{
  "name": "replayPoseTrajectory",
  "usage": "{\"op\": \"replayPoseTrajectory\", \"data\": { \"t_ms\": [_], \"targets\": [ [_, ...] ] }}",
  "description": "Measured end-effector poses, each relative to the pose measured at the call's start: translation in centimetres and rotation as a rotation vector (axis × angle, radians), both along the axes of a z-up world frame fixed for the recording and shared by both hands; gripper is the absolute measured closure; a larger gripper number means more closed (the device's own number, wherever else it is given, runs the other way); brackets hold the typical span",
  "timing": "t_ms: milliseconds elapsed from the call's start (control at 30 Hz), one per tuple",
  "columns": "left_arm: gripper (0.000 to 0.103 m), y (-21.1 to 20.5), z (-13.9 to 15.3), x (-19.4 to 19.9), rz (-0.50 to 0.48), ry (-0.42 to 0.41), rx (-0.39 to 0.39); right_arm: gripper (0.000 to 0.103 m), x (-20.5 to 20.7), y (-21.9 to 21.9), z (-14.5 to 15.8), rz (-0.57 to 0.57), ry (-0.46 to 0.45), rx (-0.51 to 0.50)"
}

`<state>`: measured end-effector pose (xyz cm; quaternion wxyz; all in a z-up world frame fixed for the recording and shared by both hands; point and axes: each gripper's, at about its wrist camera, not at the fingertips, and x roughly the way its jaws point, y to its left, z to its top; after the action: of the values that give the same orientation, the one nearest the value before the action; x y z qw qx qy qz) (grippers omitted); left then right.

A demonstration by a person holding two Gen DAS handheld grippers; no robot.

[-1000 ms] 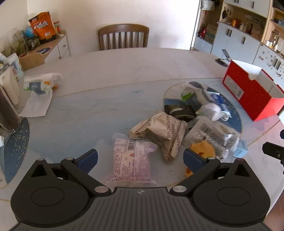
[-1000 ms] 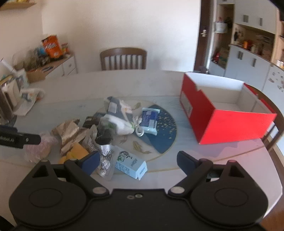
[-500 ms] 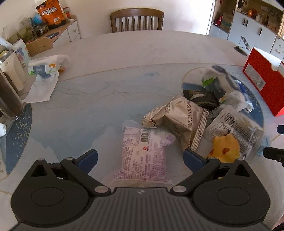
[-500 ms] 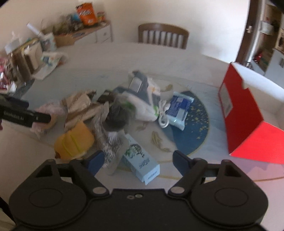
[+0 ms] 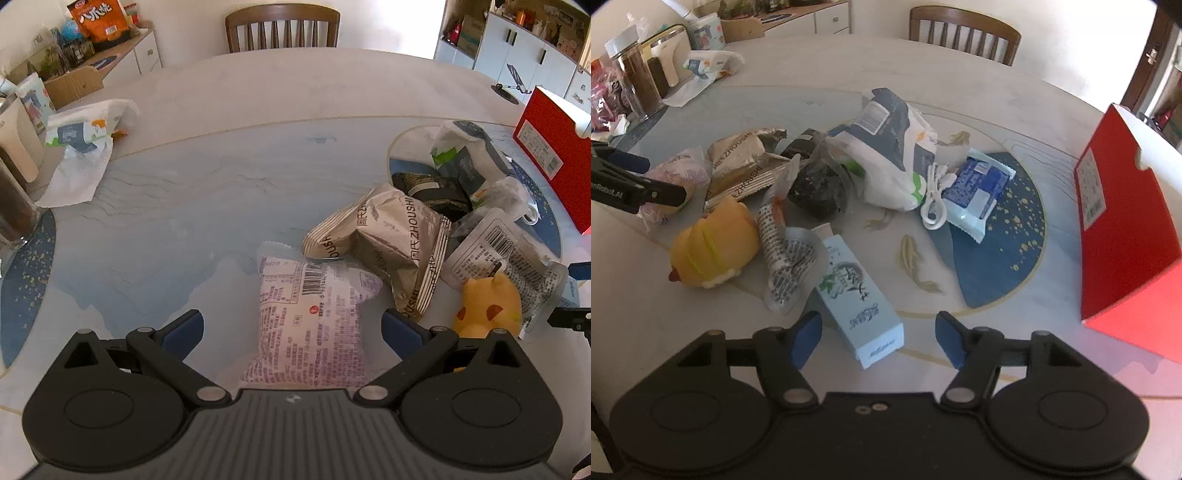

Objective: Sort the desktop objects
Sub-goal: 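Move the left tool to the pink-white snack bag while the right tool approaches the white-green box, then close the left tool on the snack bag while the right tool grasps the white-green box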

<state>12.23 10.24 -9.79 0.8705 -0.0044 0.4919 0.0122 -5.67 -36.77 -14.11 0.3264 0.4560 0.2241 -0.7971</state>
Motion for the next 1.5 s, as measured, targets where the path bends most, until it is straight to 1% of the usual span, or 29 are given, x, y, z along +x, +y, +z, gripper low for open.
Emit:
{"op": "replayPoseTrajectory", "data": {
  "t_ms": [33, 67, 233, 267, 333, 400, 433, 467, 567, 667, 700, 767, 833, 867, 900, 967, 1000, 1067, 1300, 1433, 1500],
  "targets": [
    [0.000, 0.1, -0.1, 0.1, -0.002, 0.006, -0.005, 0.038, -0.1, -0.1, 0.0, 0.002, -0.003, 0.001],
    [0.000, 0.1, -0.3, 0.2, -0.002, 0.010, -0.007, 0.039, -0.3, -0.1, -0.1, -0.038, -0.005, 0.002],
    [0.001, 0.2, -0.5, 0.6, -0.005, 0.019, -0.009, 0.044, -0.8, -0.6, -0.4, -0.030, -0.022, 0.004],
    [0.001, 0.2, -0.5, 0.6, -0.004, 0.020, -0.007, 0.044, -0.9, -0.7, -0.4, -0.064, -0.025, 0.003],
    [0.001, 0.3, -0.6, 0.7, -0.006, 0.022, -0.011, 0.049, -1.0, -0.8, -0.5, -0.073, -0.033, 0.000],
    [0.001, 0.3, -0.6, 0.7, -0.007, 0.023, -0.011, 0.051, -1.1, -1.0, -0.5, -0.116, -0.042, -0.005],
    [0.001, 0.3, -0.6, 0.7, -0.008, 0.023, -0.011, 0.053, -1.1, -1.0, -0.5, -0.114, -0.045, -0.005],
    [0.003, 0.3, -0.6, 0.7, -0.010, 0.022, -0.013, 0.054, -1.2, -1.0, -0.5, -0.111, -0.048, -0.006],
    [0.010, 0.2, -0.6, 0.6, -0.016, 0.025, -0.012, 0.058, -1.3, -1.2, -0.4, -0.154, -0.050, -0.009],
    [0.016, 0.1, -0.6, 0.5, -0.021, 0.025, -0.010, 0.060, -1.4, -1.4, -0.4, -0.150, -0.051, -0.007],
    [0.018, 0.1, -0.6, 0.5, -0.022, 0.026, -0.010, 0.063, -1.4, -1.5, -0.4, -0.175, -0.051, -0.008],
    [0.024, 0.1, -0.6, 0.4, -0.026, 0.030, -0.007, 0.063, -1.5, -1.6, -0.4, -0.177, -0.050, -0.006],
    [0.028, 0.2, -0.6, 0.4, -0.028, 0.034, -0.006, 0.066, -1.5, -1.7, -0.4, -0.208, -0.048, -0.005],
    [0.031, 0.1, -0.6, 0.3, -0.028, 0.035, -0.011, 0.066, -1.5, -1.7, -0.4, -0.209, -0.047, -0.005],
    [0.033, 0.1, -0.6, 0.3, -0.028, 0.035, -0.013, 0.067, -1.5, -1.8, -0.4, -0.237, -0.046, -0.005],
    [0.043, -0.1, -0.6, 0.1, -0.034, 0.034, -0.006, 0.071, -1.5, -1.8, -0.3, -0.256, -0.046, -0.008],
    [0.045, -0.2, -0.6, 0.1, -0.037, 0.034, -0.002, 0.073, -1.5, -1.7, -0.3, -0.262, -0.048, -0.016],
    [0.046, -0.3, -0.7, 0.1, -0.037, 0.033, 0.002, 0.075, -1.5, -1.5, -0.1, -0.284, -0.048, -0.030],
    [0.048, -0.4, -0.6, 0.0, -0.034, 0.036, -0.004, 0.075, -1.1, -0.7, 0.3, -0.390, -0.041, -0.057],
    [0.049, -0.4, -0.4, -0.2, -0.039, 0.036, -0.007, 0.075, -0.8, -0.4, 0.7, -0.420, -0.036, -0.068],
    [0.049, -0.3, -0.2, -0.4, -0.041, 0.032, -0.009, 0.075, -0.7, -0.3, 0.8, -0.466, -0.034, -0.072]
  ]
}}
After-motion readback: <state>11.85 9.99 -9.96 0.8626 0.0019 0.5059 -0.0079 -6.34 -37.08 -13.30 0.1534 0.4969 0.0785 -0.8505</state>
